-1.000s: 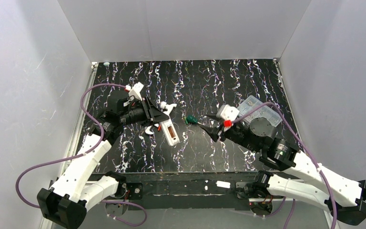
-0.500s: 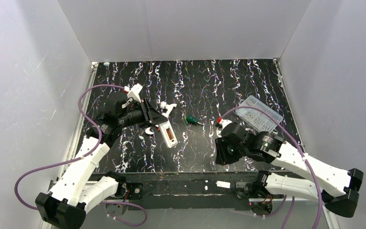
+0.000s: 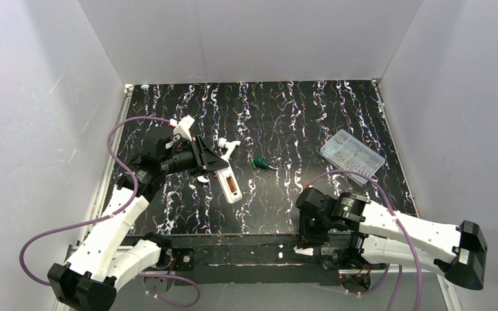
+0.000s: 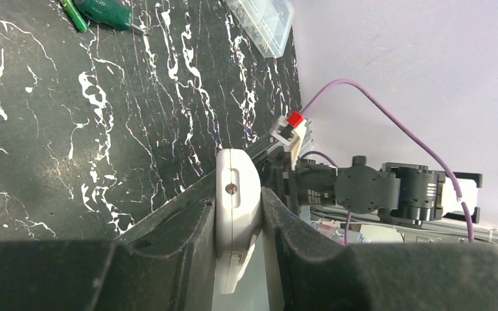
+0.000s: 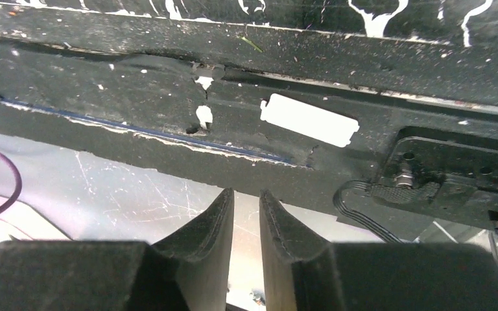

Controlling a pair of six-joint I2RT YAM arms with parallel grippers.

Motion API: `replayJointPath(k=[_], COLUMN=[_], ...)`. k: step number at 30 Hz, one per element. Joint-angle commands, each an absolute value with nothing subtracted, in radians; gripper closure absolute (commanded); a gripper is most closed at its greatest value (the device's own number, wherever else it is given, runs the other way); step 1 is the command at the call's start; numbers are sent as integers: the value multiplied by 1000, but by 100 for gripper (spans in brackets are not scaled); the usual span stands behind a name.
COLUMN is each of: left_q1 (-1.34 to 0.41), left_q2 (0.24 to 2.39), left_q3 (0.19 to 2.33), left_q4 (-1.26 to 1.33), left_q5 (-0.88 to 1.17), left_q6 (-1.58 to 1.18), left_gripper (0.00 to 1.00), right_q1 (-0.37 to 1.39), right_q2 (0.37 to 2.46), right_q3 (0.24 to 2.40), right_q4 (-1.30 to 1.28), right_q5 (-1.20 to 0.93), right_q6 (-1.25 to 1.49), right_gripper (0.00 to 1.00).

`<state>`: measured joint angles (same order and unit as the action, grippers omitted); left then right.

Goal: Load the batteries into the remote control

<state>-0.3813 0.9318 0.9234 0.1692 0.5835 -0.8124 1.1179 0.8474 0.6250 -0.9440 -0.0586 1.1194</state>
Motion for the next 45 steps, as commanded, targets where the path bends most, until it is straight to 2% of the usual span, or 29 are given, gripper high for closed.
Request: replayJointPath(k=[1, 6, 18, 45], left_q1=[-383, -383, -383, -384], left_q2=[883, 857, 844, 841], left_q3=[923, 900, 883, 873], left_q4=[139, 148, 157, 151], left_q5=[645, 642, 636, 630], left_q6=[-802, -809, -815, -810], left_gripper=[100, 100, 100, 100], right_q1=[1171, 1183, 1179, 1125], right_q2=[942, 1021, 1205, 1235], right_q3=[627, 618, 657, 602], right_q4=[-883, -844, -808, -757], right_q5=[-42, -38, -39, -81], right_q6=[1257, 1250, 1141, 1111], right_gripper=[71, 64, 64, 66])
